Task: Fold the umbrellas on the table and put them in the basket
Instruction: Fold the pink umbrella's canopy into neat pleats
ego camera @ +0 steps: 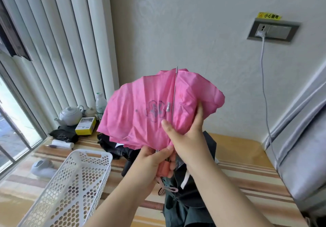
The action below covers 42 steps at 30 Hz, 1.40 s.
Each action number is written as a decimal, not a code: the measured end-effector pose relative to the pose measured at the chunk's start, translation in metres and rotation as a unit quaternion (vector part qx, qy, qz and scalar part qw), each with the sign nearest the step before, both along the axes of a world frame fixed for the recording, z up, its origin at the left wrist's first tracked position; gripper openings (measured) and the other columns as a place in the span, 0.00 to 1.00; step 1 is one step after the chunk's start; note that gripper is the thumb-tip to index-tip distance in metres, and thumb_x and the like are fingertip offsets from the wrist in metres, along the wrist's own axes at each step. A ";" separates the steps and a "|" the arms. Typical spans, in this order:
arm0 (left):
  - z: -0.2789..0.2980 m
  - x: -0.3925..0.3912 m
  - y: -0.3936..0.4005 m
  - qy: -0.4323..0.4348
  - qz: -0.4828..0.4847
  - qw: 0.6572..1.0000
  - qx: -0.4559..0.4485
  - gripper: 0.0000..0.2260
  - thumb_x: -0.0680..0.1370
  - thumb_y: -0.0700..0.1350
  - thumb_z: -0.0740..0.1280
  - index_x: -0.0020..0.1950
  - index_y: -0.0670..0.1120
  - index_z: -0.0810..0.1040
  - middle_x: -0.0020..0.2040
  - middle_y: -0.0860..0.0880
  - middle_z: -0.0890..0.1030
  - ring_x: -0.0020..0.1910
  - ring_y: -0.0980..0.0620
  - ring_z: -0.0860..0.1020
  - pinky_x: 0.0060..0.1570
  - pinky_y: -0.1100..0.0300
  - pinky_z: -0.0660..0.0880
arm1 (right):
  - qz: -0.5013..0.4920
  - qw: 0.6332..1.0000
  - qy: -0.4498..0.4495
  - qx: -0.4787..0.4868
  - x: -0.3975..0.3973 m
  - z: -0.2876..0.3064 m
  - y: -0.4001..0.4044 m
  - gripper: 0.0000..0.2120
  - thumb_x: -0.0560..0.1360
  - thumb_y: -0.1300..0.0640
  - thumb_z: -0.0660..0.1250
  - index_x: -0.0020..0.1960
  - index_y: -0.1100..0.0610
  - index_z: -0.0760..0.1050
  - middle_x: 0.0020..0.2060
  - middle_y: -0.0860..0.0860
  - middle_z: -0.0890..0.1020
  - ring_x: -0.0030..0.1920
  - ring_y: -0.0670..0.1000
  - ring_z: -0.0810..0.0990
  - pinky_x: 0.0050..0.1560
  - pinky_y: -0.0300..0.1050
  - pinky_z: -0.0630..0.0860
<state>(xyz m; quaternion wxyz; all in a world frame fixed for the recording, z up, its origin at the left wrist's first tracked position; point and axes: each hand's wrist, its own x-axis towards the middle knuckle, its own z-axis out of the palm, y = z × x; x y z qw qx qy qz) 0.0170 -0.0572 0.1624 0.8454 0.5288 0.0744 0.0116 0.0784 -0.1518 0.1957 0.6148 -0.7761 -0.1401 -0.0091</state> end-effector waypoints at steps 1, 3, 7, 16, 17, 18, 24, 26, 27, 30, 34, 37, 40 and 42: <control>0.000 0.000 0.004 0.000 -0.007 1.000 -0.011 0.10 0.72 0.41 0.71 0.36 0.38 0.75 0.29 0.44 0.73 0.27 0.48 0.71 0.34 0.53 0.70 | 0.029 0.999 0.012 0.000 0.001 0.003 -0.005 0.47 0.70 0.41 0.70 0.76 0.36 0.40 0.70 0.39 0.62 0.59 0.35 0.71 0.54 0.33 0.74; 0.000 0.000 0.009 -0.003 -0.014 0.999 -0.034 0.09 0.72 0.42 0.70 0.34 0.39 0.75 0.28 0.45 0.72 0.25 0.50 0.70 0.45 0.44 0.65 | 0.070 0.997 0.019 -0.002 0.002 0.008 -0.016 0.41 0.69 0.35 0.63 0.73 0.30 0.40 0.72 0.35 0.58 0.64 0.33 0.67 0.60 0.33 0.69; 0.003 0.002 0.008 -0.004 0.004 0.997 -0.077 0.07 0.70 0.42 0.69 0.36 0.40 0.74 0.29 0.46 0.71 0.23 0.52 0.69 0.41 0.46 0.65 | 0.067 0.998 -0.001 -0.003 -0.003 0.014 -0.034 0.32 0.71 0.34 0.57 0.66 0.21 0.42 0.74 0.32 0.53 0.63 0.32 0.71 0.60 0.37 0.74; 0.005 0.005 0.008 0.045 0.021 0.984 -0.171 0.06 0.68 0.40 0.66 0.42 0.41 0.70 0.29 0.46 0.68 0.22 0.53 0.67 0.18 0.64 0.65 | -0.138 0.985 -0.056 0.084 0.009 -0.002 -0.065 0.23 0.76 0.53 0.67 0.66 0.44 0.61 0.52 0.42 0.73 0.51 0.42 0.77 0.41 0.31 0.72; 0.002 0.004 0.011 0.052 0.010 0.983 -0.177 0.07 0.68 0.40 0.67 0.42 0.41 0.71 0.29 0.46 0.68 0.22 0.53 0.67 0.17 0.64 0.65 | -0.116 0.989 -0.059 0.068 0.017 0.003 -0.070 0.24 0.75 0.49 0.67 0.68 0.43 0.61 0.54 0.40 0.73 0.54 0.41 0.76 0.44 0.32 0.71; 0.001 0.003 0.014 0.058 -0.003 0.982 -0.179 0.09 0.66 0.40 0.71 0.41 0.41 0.72 0.29 0.46 0.68 0.22 0.53 0.67 0.17 0.64 0.66 | -0.086 0.993 -0.063 0.045 0.026 0.011 -0.074 0.28 0.73 0.45 0.67 0.70 0.43 0.60 0.57 0.39 0.72 0.57 0.39 0.74 0.49 0.34 0.71; -0.003 -0.003 0.025 0.084 -0.036 0.979 -0.183 0.16 0.58 0.41 0.82 0.35 0.39 0.77 0.29 0.45 0.69 0.22 0.52 0.68 0.17 0.64 0.66 | 0.149 0.984 -0.061 -0.072 0.066 0.056 -0.076 0.16 0.66 0.39 0.71 0.43 0.51 0.80 0.40 0.43 0.83 0.44 0.39 0.80 0.54 0.41 0.73; -0.006 -0.003 0.027 0.093 -0.002 0.983 -0.158 0.08 0.69 0.40 0.71 0.40 0.39 0.72 0.29 0.44 0.69 0.23 0.52 0.68 0.18 0.64 0.66 | 0.199 0.978 -0.055 -0.026 0.072 0.058 -0.075 0.24 0.69 0.37 0.70 0.31 0.57 0.73 0.27 0.51 0.75 0.32 0.49 0.75 0.45 0.40 0.72; -0.007 -0.002 0.029 0.094 0.014 0.984 -0.149 0.06 0.70 0.39 0.67 0.41 0.40 0.71 0.29 0.44 0.69 0.23 0.52 0.68 0.18 0.65 0.66 | 0.210 0.976 -0.053 -0.022 0.073 0.058 -0.073 0.29 0.68 0.34 0.69 0.32 0.61 0.70 0.28 0.56 0.71 0.32 0.53 0.71 0.44 0.43 0.70; -0.011 -0.003 0.038 0.086 0.041 0.989 -0.116 0.05 0.69 0.39 0.67 0.40 0.38 0.72 0.30 0.44 0.70 0.24 0.51 0.69 0.18 0.64 0.67 | 0.244 0.967 -0.006 -0.074 0.072 0.062 -0.067 0.33 0.64 0.30 0.68 0.43 0.62 0.75 0.38 0.54 0.79 0.40 0.53 0.78 0.50 0.44 0.75; -0.014 -0.008 0.048 0.067 0.024 0.992 -0.107 0.11 0.68 0.42 0.75 0.37 0.39 0.75 0.30 0.45 0.69 0.24 0.52 0.68 0.19 0.63 0.66 | 0.340 0.886 0.099 -0.299 0.064 0.067 -0.065 0.25 0.63 0.45 0.79 0.57 0.48 0.77 0.52 0.43 0.84 0.55 0.43 0.81 0.65 0.45 0.74; -0.013 -0.009 0.052 0.051 -0.008 0.991 -0.123 0.22 0.54 0.54 0.83 0.35 0.43 0.79 0.30 0.46 0.68 0.23 0.52 0.69 0.20 0.63 0.68 | 0.342 0.885 0.085 -0.304 0.061 0.068 -0.062 0.25 0.63 0.48 0.77 0.58 0.55 0.79 0.52 0.49 0.85 0.55 0.48 0.83 0.62 0.44 0.76; -0.011 -0.007 0.049 0.065 0.011 0.992 -0.110 0.22 0.60 0.57 0.80 0.38 0.41 0.77 0.29 0.45 0.69 0.24 0.52 0.69 0.19 0.63 0.68 | 0.344 0.908 0.076 -0.228 0.057 0.074 -0.060 0.17 0.67 0.51 0.72 0.53 0.59 0.80 0.47 0.51 0.86 0.49 0.48 0.84 0.54 0.37 0.78; -0.011 -0.005 0.045 0.073 0.033 0.994 -0.074 0.14 0.69 0.49 0.71 0.38 0.39 0.73 0.29 0.45 0.70 0.24 0.51 0.69 0.19 0.62 0.68 | 0.358 0.909 0.093 -0.193 0.055 0.074 -0.055 0.11 0.71 0.54 0.68 0.41 0.63 0.77 0.34 0.48 0.83 0.37 0.45 0.82 0.43 0.33 0.77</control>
